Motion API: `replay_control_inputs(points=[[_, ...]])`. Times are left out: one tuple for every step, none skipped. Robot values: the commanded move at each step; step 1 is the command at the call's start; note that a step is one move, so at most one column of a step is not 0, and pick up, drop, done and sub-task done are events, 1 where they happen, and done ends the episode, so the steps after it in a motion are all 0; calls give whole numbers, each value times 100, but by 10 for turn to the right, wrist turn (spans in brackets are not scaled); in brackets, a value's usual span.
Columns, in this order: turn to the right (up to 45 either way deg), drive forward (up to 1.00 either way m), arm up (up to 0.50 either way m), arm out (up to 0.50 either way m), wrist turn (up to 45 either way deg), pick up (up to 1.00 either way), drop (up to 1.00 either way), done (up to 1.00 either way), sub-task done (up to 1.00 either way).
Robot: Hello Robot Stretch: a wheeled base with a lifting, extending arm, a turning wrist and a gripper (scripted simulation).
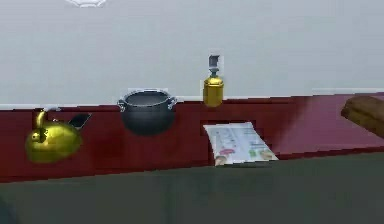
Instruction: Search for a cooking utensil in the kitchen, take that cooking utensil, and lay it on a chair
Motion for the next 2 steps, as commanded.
replay_control_inputs(points=[[0,35,0,0,0,0,0,0,0],[-450,0,0,0,0,0,0,0,0]])
